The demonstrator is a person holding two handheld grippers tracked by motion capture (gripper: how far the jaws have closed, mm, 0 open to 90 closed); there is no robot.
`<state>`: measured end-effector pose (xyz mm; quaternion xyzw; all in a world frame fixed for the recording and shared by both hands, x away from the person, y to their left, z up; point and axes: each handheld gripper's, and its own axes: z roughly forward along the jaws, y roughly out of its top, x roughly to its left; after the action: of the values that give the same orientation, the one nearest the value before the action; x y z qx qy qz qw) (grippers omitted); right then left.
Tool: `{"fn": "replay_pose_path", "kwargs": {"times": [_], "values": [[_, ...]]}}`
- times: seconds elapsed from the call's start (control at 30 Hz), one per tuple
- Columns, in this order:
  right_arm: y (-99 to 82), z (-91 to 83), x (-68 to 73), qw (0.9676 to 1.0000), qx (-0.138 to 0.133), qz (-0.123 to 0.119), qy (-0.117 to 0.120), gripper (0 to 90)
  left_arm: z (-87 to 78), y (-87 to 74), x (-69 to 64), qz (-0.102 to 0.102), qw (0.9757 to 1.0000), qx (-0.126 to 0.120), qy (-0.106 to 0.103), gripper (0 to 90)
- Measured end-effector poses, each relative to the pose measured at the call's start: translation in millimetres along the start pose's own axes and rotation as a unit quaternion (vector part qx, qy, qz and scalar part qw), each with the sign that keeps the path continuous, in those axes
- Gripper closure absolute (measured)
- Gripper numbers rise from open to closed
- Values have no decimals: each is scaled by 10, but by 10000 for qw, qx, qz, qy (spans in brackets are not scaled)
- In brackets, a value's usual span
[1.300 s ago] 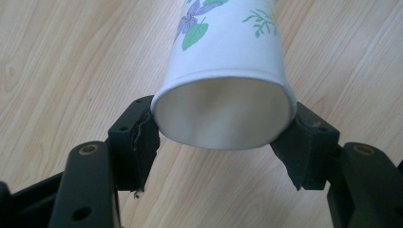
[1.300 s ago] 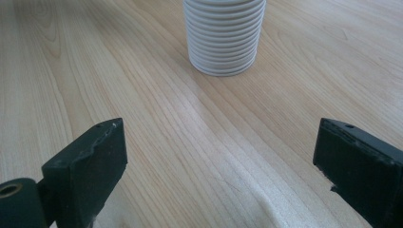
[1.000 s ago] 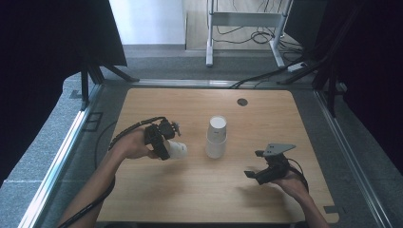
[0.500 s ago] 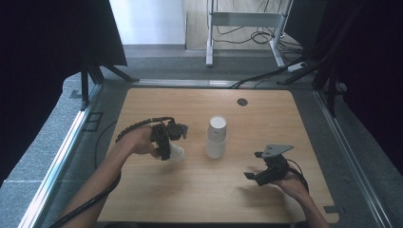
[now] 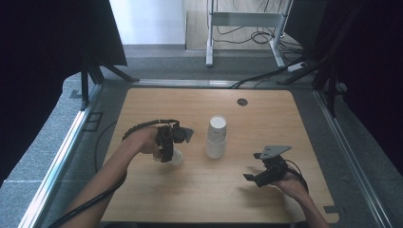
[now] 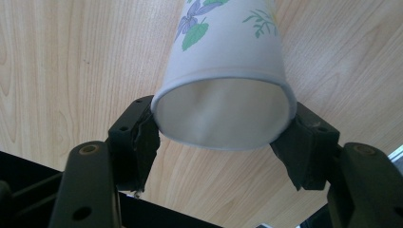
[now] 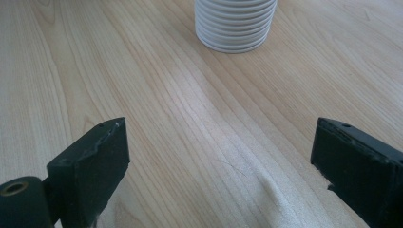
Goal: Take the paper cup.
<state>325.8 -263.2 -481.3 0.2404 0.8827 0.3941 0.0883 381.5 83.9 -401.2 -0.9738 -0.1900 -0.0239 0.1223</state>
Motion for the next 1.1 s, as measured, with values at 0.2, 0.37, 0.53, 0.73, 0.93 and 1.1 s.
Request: {"fn": "replay_pose_path", "kwargs": {"times": [0.2, 0.37, 0.53, 0.73, 0.93, 1.1], "values": [[-2, 9, 8, 10000, 42, -50, 11, 59, 38, 62, -10, 32, 10000, 92, -21, 340], [-5, 13, 11, 10000, 58, -69, 24, 61, 77, 102, -24, 68, 9999, 123, -45, 331], [-5, 16, 14, 9999, 90, -97, 34, 62, 103, 136, -31, 107, 9998, 143, -60, 327], [-6, 22, 20, 9998, 129, -134, 64, 65, 101, 155, -31, 109, 9998, 114, -91, 310], [-7, 24, 23, 9997, 156, -157, 75, 66, 100, 166, -28, 57, 9998, -21, -169, 259], [-7, 28, 27, 9996, 180, -178, 87, 68, 75, 168, -17, 3, 9996, -217, -189, 226]]}}
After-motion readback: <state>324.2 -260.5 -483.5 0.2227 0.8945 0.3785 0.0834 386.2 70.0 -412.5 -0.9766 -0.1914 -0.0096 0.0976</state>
